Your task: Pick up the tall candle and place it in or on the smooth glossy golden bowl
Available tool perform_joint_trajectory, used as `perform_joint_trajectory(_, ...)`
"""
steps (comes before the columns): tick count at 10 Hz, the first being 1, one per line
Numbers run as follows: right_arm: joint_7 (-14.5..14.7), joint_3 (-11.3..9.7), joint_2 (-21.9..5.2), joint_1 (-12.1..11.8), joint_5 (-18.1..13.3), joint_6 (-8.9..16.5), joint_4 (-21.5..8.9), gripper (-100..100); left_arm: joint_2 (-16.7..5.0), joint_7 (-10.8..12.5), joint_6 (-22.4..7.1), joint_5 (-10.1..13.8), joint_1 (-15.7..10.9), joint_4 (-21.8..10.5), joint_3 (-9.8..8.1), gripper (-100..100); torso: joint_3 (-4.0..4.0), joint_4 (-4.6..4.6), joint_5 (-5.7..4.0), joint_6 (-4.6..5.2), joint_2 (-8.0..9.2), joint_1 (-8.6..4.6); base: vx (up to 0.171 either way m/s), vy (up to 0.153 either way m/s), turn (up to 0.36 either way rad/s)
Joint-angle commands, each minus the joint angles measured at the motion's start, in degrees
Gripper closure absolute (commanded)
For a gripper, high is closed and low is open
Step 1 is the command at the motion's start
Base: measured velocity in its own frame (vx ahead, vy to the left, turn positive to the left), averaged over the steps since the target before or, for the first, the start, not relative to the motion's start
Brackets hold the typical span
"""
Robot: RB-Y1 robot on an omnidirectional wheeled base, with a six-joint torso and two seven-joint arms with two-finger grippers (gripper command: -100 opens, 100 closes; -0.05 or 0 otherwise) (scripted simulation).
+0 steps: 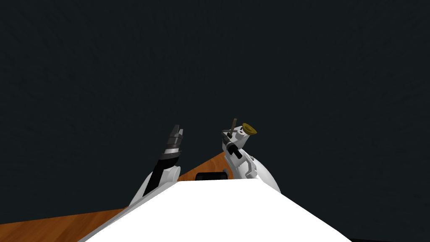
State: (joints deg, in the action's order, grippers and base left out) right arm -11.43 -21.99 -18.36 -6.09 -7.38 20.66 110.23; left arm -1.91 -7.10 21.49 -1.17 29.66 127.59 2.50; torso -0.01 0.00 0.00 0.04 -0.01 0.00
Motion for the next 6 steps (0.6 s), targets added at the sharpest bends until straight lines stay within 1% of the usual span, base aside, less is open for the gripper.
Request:
perform_joint_trajectory(1,0.0,0.0,0.0,0.0,0.0,0.0,0.0,-100,0.0,0.0,0.0,0.0,0.0,0.0,0.00,0,0.00,0.00,0.00,0.00,0.00,0.00,0.000,0.000,0.000)
perform_joint_trajectory(2,-0.4,1.0,-0.5,0.3,-1.9,0.6,-1.3,-100,0.0,0.0,0.0,0.0,0.0,0.0,0.00,0,0.00,0.00,0.00,0.00,0.00,0.00,-0.007,-0.011,0.025)
perform_joint_trajectory(3,-0.7,1.6,-0.9,0.5,-3.1,1.1,-2.0,-100,0.0,0.0,0.0,0.0,0.0,0.0,0.00,0,0.01,0.00,-0.01,0.00,0.03,-0.05,-0.020,-0.005,0.050)
perform_joint_trajectory(4,-1.0,2.4,-1.3,0.7,-4.6,1.5,-3.0,-100,0.0,0.0,0.0,0.0,0.0,0.0,0.00,0,0.04,0.01,-0.01,0.00,0.07,-0.03,-0.069,0.084,0.200)
perform_joint_trajectory(5,-1.3,3.2,-1.9,1.0,-6.4,2.1,-4.0,-100,0.0,0.0,0.0,0.0,0.0,0.0,0.01,0,0.11,0.04,0.04,-0.05,0.21,0.28,-0.060,0.180,0.209)
perform_joint_trajectory(6,-1.7,4.1,-2.5,1.3,-8.0,2.7,-5.1,-100,0.0,0.0,0.0,0.0,0.0,0.0,0.02,0,0.12,0.05,0.12,-0.03,0.21,0.60,-0.057,0.170,0.089)
